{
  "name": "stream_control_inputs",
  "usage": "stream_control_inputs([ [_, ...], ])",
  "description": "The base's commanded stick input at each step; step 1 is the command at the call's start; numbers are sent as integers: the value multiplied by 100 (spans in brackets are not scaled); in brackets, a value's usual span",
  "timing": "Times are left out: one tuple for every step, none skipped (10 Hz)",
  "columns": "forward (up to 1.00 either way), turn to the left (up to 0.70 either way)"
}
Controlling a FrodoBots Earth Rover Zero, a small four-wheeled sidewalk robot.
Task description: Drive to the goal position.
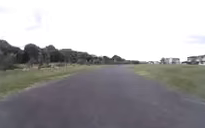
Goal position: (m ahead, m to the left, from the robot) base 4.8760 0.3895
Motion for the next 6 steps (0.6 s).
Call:
stream_control_inputs([
  [70,0],
  [70,0],
  [70,0],
  [70,0],
  [70,0],
  [70,0],
])
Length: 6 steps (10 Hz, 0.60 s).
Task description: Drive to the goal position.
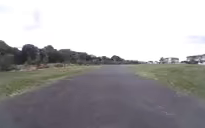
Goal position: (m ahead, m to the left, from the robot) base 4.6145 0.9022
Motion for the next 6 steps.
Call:
stream_control_inputs([
  [70,0],
  [70,0],
  [70,0],
  [70,0],
  [70,0],
  [70,0],
])
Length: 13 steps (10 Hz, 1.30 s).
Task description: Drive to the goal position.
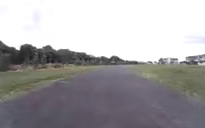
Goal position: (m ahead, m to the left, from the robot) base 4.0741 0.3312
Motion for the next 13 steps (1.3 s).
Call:
stream_control_inputs([
  [70,0],
  [70,0],
  [70,0],
  [70,0],
  [70,0],
  [70,0],
  [70,0],
  [70,0],
  [70,0],
  [70,0],
  [70,0],
  [70,0],
  [70,0],
])
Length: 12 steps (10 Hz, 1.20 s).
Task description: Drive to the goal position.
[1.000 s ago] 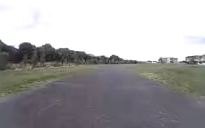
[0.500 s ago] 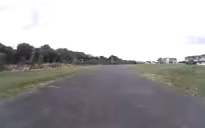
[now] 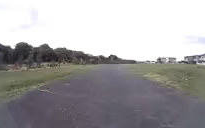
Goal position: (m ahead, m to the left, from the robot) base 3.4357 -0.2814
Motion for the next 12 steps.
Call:
stream_control_inputs([
  [70,0],
  [70,0],
  [70,0],
  [70,0],
  [70,0],
  [70,0],
  [70,0],
  [70,0],
  [70,0],
  [70,0],
  [70,0],
  [70,0],
])
